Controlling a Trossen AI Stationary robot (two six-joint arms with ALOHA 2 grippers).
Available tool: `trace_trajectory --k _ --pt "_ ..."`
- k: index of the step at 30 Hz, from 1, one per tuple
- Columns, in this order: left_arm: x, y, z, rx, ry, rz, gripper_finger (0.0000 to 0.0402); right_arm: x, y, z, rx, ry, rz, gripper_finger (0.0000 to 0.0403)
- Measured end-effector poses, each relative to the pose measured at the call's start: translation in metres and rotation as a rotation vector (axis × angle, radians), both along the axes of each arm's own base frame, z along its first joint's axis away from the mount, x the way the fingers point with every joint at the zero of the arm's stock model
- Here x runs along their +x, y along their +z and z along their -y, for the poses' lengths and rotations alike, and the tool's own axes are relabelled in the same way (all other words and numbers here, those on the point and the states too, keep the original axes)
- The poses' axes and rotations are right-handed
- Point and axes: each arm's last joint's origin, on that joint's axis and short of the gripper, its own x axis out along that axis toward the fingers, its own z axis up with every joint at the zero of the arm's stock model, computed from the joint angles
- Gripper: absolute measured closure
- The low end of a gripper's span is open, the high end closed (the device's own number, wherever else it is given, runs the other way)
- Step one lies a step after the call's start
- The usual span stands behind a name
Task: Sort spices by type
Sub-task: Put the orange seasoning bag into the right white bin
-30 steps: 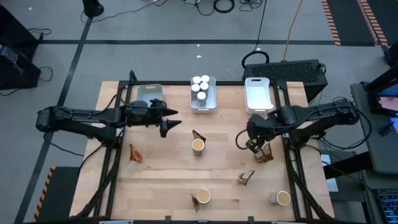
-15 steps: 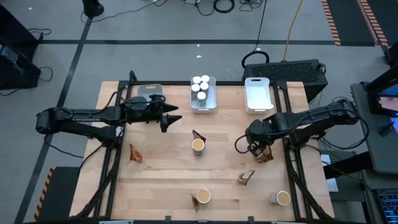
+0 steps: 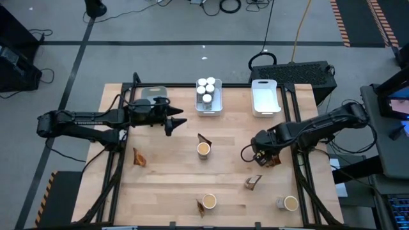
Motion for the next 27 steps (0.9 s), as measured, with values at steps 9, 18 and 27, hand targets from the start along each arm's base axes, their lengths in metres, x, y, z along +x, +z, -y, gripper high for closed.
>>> trace_trajectory --k 9,18,27 --pt "-0.0002 -0.0008 0.0001 0.001 -0.001 -0.009 0.0110 -0.0018 -0.0111 -0.0070 0.036 -0.062 0.001 0.0268" --pt "-0.0002 -0.0008 0.0000 0.005 -0.002 -0.010 0.0110 -0.0034 -0.0111 -0.0092 0.055 -0.060 -0.016 0.0354" --pt "-0.0002 -0.0007 0.0000 0.000 0.000 -0.008 0.0110 -0.0019 -0.0097 -0.0101 0.076 -0.034 -0.004 0.0399"
